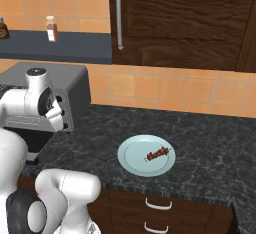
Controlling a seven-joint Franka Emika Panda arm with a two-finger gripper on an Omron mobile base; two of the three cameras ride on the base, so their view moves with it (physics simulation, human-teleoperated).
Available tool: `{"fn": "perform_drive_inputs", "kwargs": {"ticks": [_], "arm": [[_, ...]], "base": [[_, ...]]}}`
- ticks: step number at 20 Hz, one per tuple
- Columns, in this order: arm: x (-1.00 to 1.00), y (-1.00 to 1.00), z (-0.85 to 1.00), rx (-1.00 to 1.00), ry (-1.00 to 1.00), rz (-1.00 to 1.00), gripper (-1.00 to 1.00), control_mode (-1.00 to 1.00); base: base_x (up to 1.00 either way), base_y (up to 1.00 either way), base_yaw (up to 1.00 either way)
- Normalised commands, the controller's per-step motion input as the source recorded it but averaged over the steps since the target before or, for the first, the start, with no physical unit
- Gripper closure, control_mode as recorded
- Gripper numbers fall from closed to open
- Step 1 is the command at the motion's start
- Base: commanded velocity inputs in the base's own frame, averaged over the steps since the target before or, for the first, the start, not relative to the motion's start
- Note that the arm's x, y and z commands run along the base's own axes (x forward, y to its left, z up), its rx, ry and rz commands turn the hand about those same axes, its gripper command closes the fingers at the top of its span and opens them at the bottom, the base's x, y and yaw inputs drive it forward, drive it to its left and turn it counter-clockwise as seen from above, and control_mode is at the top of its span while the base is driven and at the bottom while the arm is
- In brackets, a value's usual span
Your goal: Pick up the kebab skewer and baguette bread, and place them inside the toaster oven. Close the toaster oven door and start by setting the timer.
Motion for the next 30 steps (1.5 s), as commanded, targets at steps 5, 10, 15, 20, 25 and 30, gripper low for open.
{"fn": "perform_drive_inputs", "kwargs": {"ticks": [5, 10, 15, 20, 25, 30], "arm": [[-0.07, -1.0, -0.06, -0.11, 0.23, 0.15, -1.0, -1.0], [-0.25, -1.0, -0.43, 0.03, 0.01, 0.07, -1.0, -1.0], [-0.06, -1.0, -0.29, 0.03, -0.04, 0.0, -1.0, -1.0], [0.11, -1.0, -0.05, 0.03, 0.09, 0.0, -1.0, -1.0], [0.38, -1.0, -0.06, 0.03, 0.14, -0.12, -1.0, -1.0], [0.48, -1.0, -0.05, 0.0, 0.21, -0.13, -1.0, -1.0]], "base": [[0.0, 0.0, 0.0], [0.0, 0.0, 0.0], [0.0, 0.0, 0.0], [0.0, 0.0, 0.0], [0.0, 0.0, 0.0], [0.0, 0.0, 0.0]]}}
